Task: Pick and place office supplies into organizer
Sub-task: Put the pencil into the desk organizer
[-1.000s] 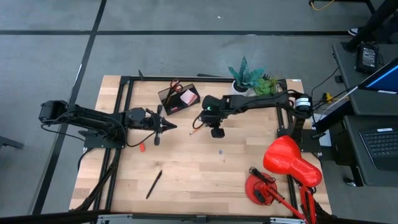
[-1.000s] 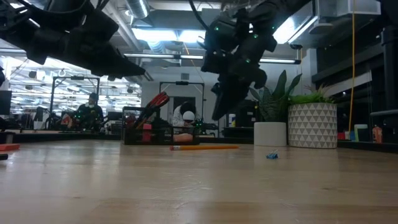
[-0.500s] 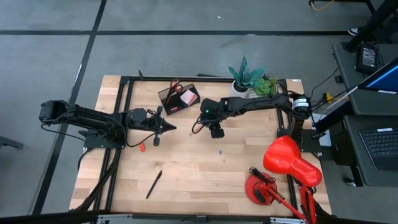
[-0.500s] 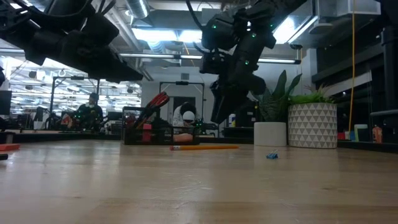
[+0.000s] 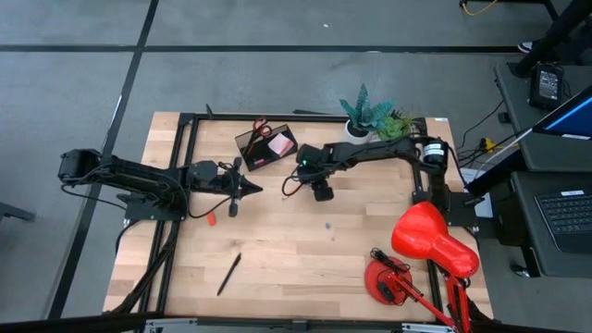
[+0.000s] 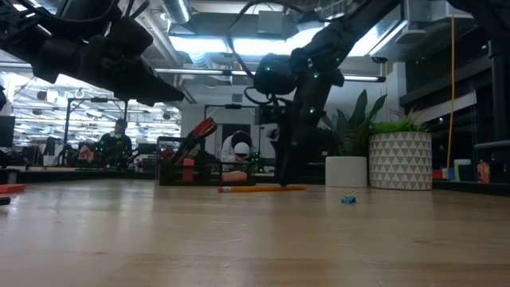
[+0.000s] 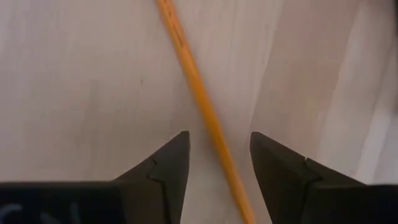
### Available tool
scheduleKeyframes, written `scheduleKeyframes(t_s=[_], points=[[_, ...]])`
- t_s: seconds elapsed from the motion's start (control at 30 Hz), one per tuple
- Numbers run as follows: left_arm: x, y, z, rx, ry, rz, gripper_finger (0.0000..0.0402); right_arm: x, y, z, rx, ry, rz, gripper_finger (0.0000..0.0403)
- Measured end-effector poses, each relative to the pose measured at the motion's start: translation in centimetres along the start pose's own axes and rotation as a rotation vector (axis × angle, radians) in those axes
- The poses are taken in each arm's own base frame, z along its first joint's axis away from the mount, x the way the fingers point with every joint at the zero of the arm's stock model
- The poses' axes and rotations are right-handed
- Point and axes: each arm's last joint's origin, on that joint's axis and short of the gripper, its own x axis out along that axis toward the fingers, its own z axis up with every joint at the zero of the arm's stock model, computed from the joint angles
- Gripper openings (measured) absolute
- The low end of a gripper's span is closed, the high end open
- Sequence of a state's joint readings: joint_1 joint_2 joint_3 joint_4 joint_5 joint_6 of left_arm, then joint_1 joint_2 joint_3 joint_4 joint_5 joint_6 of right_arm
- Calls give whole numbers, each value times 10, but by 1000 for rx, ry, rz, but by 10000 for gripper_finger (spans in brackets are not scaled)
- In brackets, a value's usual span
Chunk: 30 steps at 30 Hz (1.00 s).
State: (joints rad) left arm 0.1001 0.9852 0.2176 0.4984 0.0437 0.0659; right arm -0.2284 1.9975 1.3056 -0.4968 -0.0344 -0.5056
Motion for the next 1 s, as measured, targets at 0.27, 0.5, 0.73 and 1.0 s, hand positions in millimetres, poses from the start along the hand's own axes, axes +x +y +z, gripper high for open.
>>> scheduleKeyframes(t_s=[0.27, 0.5, 0.73, 1.0], points=[[0, 0, 0, -16, 0, 4, 3, 12, -4, -5, 19, -1, 45, 155], [0, 1, 0, -19, 1, 26, 2, 12, -3, -6, 20, 2, 73, 153], [0, 1, 0, -19, 2, 30, 1, 12, -2, -7, 19, 16, 85, 112], [0, 1, 0, -19, 1, 30, 1, 12, -2, -8, 19, 20, 87, 60]])
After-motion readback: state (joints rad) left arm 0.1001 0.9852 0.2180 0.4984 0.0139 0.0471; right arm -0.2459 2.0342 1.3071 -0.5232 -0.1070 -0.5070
